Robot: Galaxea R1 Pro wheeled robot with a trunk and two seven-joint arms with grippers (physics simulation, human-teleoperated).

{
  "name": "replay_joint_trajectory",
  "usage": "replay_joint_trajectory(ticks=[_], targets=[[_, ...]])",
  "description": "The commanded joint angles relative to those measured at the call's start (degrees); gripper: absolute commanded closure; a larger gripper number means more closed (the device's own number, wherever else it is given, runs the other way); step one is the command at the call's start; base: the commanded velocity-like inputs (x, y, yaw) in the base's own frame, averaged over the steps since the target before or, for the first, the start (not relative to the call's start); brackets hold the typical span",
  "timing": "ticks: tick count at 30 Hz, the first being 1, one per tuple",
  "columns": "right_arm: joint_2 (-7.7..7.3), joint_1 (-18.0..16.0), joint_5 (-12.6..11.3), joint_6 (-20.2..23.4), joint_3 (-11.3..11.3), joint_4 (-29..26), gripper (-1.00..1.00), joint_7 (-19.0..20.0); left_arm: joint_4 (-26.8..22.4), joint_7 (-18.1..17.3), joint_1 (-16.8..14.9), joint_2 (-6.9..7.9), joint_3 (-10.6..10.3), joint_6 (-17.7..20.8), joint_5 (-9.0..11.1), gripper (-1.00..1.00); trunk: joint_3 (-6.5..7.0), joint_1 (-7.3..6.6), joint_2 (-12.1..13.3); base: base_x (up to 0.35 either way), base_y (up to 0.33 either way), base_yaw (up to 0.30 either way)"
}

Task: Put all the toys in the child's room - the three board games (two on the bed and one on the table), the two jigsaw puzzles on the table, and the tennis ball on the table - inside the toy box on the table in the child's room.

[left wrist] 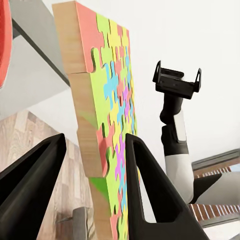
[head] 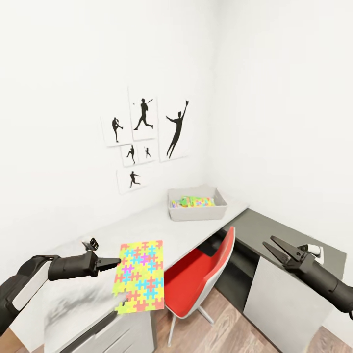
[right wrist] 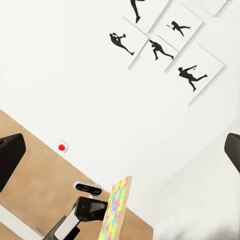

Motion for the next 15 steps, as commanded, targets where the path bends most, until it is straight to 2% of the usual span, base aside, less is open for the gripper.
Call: replay_joint_trajectory(ticks=[1,6,15], targets=[[0.03,-0.03,0.18,0.12,-0.05,0.02,-1.00,0.28,0.04,-0.13,-0.05,0.05,-0.15,0.36,0.20,1.00,-0.02,0.04,-0.04,0.178,-0.011,-0.013],[-0.01,-0.03,0.22,-0.05,-0.12,-0.08,-1.00,0.06,0.04,-0.13,-0.05,0.05,-0.15,0.36,0.21,1.00,-0.02,0.04,-0.04,0.153,-0.004,-0.004],[0.04,-0.03,0.25,-0.08,-0.08,-0.26,-1.00,-0.22,0.04,-0.13,-0.05,0.05,-0.15,0.36,0.19,1.00,-0.02,0.04,-0.04,0.017,0.000,0.000]])
